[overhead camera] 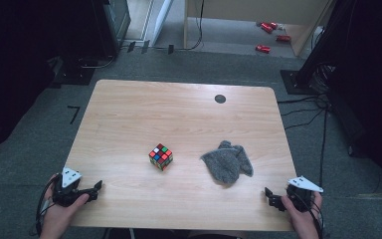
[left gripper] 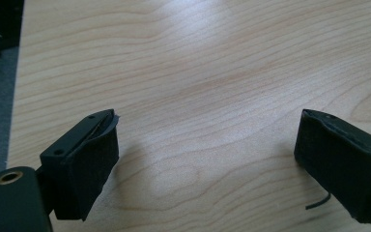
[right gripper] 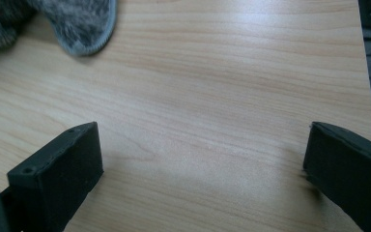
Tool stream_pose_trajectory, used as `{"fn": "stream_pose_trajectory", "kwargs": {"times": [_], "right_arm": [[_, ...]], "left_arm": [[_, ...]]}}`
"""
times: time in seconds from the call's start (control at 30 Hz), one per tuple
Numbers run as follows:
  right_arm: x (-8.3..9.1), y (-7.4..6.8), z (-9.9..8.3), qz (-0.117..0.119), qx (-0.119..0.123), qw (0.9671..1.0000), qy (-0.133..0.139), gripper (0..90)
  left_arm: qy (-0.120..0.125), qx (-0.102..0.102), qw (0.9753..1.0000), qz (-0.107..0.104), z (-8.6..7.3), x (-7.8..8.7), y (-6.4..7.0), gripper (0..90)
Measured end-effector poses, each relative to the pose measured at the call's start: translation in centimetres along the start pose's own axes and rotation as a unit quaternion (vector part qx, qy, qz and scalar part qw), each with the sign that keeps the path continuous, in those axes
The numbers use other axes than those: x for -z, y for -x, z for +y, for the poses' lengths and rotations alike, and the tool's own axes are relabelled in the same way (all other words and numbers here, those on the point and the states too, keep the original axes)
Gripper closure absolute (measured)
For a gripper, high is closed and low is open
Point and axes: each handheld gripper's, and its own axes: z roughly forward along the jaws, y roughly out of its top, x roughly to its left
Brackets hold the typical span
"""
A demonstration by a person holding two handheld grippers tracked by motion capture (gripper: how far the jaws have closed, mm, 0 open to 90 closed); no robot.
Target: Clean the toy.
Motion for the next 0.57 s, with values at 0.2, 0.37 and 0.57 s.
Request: {"fn": "stream_pose_trajectory", "kwargs": {"times": [0.2,0.37,0.57], "right_arm": [[-0.09,-0.41,0.08,0.001,0.005,1.0000,-0.002,0.2],[-0.09,-0.40,0.08,0.002,0.005,1.0000,-0.002,0.2],[-0.09,-0.40,0.08,0.002,0.005,1.0000,-0.002,0.2]], "left_arm": [[-0.005,0.008,0.9999,-0.010,0.12,-0.17,-0.31,8.6],[-0.005,0.007,0.9999,-0.012,0.13,-0.18,-0.33,8.7],[-0.004,0.005,0.9999,-0.014,0.16,-0.21,-0.37,8.7]]}}
